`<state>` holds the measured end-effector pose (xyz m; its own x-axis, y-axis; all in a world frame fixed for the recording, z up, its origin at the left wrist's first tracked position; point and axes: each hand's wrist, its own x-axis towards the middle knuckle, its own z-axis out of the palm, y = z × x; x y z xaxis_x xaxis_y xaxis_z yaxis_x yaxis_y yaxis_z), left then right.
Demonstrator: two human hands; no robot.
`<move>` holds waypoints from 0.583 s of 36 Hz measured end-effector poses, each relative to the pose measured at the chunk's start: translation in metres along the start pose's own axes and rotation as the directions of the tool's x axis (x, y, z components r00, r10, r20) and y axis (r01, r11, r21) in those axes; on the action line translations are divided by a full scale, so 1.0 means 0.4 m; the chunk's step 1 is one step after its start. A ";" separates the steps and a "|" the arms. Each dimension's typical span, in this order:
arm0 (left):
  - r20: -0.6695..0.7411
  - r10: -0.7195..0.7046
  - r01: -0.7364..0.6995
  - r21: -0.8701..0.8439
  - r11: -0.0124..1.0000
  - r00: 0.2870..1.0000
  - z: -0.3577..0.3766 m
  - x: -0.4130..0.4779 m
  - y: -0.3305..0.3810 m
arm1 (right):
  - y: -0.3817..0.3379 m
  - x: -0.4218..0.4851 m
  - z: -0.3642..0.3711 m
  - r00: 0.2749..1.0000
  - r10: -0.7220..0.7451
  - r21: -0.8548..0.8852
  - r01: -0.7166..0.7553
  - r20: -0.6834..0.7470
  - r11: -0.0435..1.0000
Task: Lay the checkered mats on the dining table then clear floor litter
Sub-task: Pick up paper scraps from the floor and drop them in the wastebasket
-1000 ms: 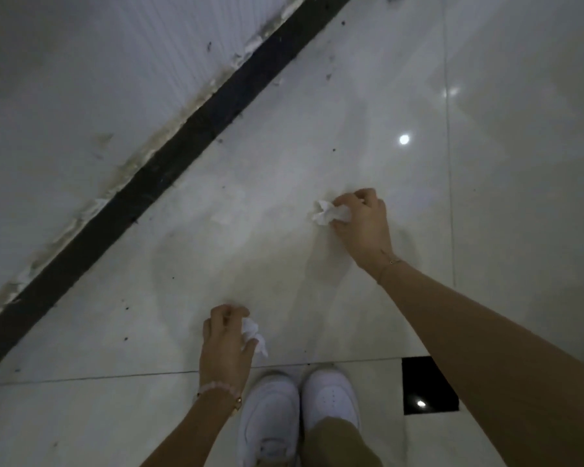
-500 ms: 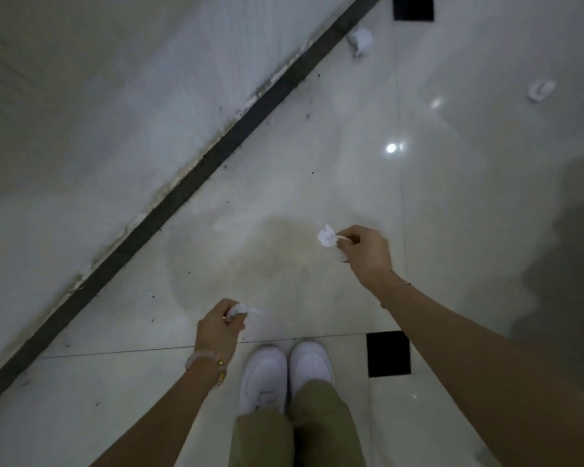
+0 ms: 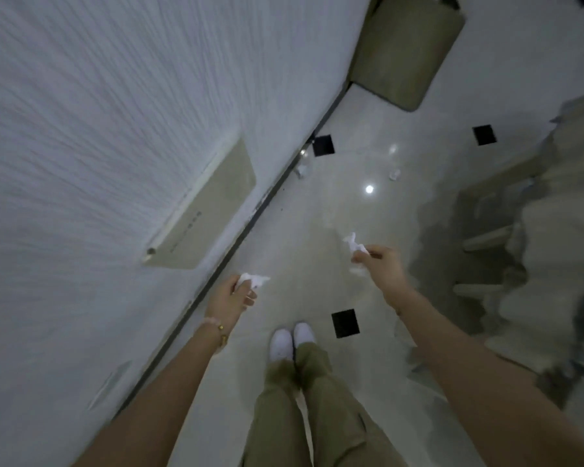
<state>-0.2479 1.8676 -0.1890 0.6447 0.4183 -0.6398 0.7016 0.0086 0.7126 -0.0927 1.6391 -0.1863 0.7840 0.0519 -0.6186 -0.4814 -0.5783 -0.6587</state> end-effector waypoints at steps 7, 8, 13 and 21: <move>-0.078 0.057 -0.062 -0.065 0.996 0.995 -0.059 -0.140 0.051 | -0.055 -0.215 -0.150 0.994 -0.009 0.165 0.028 -0.113 0.986; -0.057 0.037 -0.040 -0.062 0.997 0.998 -0.058 -0.152 0.043 | -0.047 -0.231 -0.161 0.991 0.009 0.176 0.015 -0.135 0.984; 0.113 -0.063 0.054 0.082 0.995 0.992 -0.054 -0.151 0.025 | 0.025 -0.317 -0.197 0.967 0.129 0.265 -0.068 -0.220 0.962; 0.478 -0.108 -0.138 0.450 0.882 0.872 -0.043 -0.053 0.071 | 0.171 -0.516 -0.130 0.824 0.413 0.543 -0.157 -0.389 0.825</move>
<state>-0.2469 1.8745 -0.1503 0.6317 -0.0702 -0.7720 0.6669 -0.4586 0.5873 -0.2669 1.5464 -0.0813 0.5995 -0.5123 -0.6149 -0.7331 -0.0433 -0.6787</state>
